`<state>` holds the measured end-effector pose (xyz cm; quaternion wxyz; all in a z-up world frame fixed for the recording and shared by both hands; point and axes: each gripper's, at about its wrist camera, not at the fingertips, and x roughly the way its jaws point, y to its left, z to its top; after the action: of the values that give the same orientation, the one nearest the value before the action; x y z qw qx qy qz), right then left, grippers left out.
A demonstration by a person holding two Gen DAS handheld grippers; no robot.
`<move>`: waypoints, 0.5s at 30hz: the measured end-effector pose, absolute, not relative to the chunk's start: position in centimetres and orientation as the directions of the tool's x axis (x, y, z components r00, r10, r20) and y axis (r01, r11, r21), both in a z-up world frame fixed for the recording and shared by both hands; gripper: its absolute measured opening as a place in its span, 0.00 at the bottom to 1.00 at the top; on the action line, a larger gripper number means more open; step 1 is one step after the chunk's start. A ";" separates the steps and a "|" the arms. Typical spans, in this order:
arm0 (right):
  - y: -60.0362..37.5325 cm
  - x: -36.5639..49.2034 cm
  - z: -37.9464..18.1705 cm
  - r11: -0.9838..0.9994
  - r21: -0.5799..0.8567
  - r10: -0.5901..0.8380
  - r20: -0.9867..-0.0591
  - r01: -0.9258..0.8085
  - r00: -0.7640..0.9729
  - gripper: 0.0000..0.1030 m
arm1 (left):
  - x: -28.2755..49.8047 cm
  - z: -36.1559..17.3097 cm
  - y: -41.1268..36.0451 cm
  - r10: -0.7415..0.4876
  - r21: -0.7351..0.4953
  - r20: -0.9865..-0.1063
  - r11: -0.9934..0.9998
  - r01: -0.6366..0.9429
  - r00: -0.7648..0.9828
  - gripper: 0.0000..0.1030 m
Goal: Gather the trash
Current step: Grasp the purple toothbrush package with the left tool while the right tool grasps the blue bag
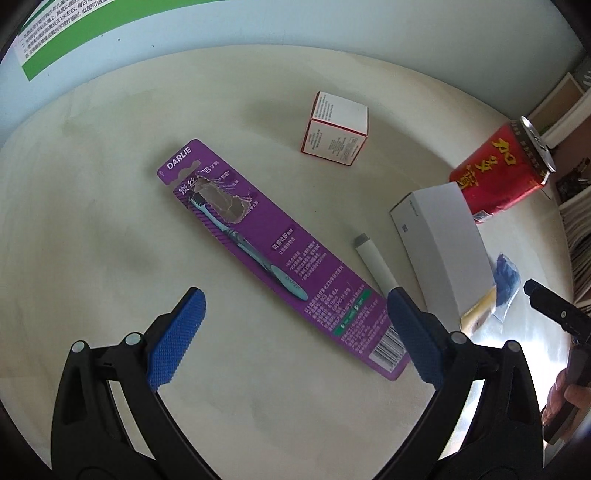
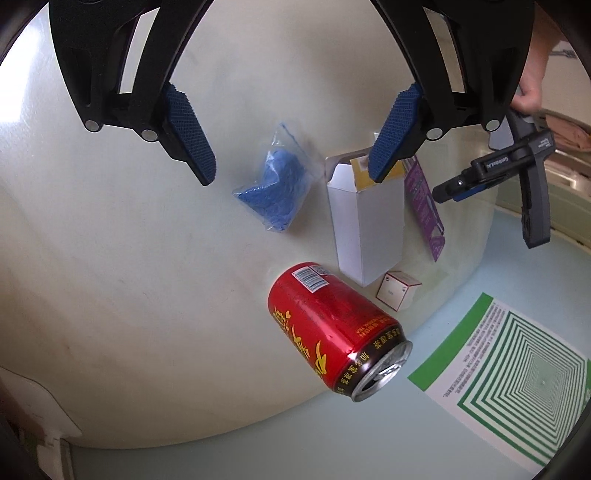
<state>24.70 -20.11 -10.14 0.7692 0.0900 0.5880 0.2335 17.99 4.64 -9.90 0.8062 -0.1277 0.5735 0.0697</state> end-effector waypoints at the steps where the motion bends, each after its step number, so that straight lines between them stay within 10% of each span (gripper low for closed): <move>1: -20.0 24.8 -10.5 0.873 0.409 0.463 -0.866 -0.265 0.189 0.71 | 18.3 -10.2 4.7 -0.029 -0.125 -0.945 0.952 -0.279 0.325 0.93; 15: -18.7 25.2 -11.5 0.867 0.392 0.457 -0.871 -0.307 0.179 0.65 | 20.0 -12.6 3.9 0.037 -0.077 -0.958 0.922 -0.379 0.284 0.84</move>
<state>25.24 -18.74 -11.46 0.7651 0.0636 0.5900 0.2498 19.95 3.92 -12.57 0.7877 -0.1465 0.5837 0.1318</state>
